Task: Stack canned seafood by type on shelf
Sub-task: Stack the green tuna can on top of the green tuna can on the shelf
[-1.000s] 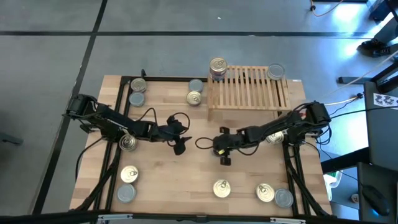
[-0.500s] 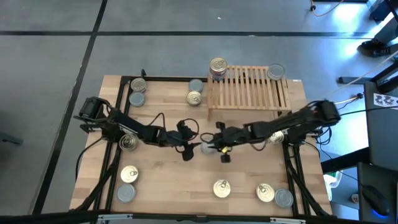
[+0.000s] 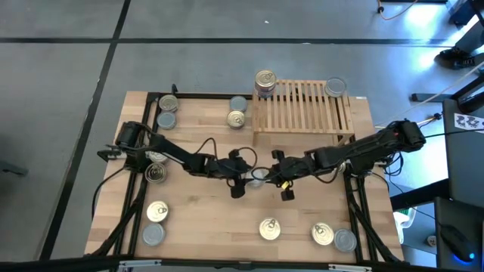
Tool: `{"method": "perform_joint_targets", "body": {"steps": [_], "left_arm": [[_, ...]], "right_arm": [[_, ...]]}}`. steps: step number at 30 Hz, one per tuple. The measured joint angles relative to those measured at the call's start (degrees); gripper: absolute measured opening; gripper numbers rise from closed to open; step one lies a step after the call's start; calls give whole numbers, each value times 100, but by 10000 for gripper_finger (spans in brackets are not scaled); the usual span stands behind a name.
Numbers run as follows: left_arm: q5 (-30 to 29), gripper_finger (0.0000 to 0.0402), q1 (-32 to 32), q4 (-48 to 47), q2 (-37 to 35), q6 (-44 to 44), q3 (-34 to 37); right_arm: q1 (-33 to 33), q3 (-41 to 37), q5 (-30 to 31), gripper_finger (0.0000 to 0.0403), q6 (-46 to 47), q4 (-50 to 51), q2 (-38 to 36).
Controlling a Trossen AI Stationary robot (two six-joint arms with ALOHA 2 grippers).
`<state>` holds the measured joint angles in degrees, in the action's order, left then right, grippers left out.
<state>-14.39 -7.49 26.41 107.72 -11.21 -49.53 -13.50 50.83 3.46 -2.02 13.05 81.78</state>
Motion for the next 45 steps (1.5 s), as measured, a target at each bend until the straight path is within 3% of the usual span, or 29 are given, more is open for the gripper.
{"method": "perform_joint_targets", "body": {"steps": [8, 18, 24, 29, 36, 45], "left_arm": [[24, 229, 48, -50, 219, 380, -189], [729, 229, 159, 214, 490, 639, -141], [808, 229, 225, 364, 623, 687, -153], [817, 229, 346, 456, 780, 552, -153], [1265, 229, 574, 830, 1009, 185, -94], [1408, 229, 729, 1589, 1067, -224, 265]], "right_arm": [[0, 13, 206, 91, 189, -499, 71], [-4, 9, 151, 291, -14, -585, 839], [-4, 9, 149, 358, -424, -688, 1213], [-4, 9, 190, 368, -738, -762, 1476], [-4, 9, 910, 355, -1014, -753, 1780], [-4, 9, 1477, 348, -1207, -686, 1792]]}}
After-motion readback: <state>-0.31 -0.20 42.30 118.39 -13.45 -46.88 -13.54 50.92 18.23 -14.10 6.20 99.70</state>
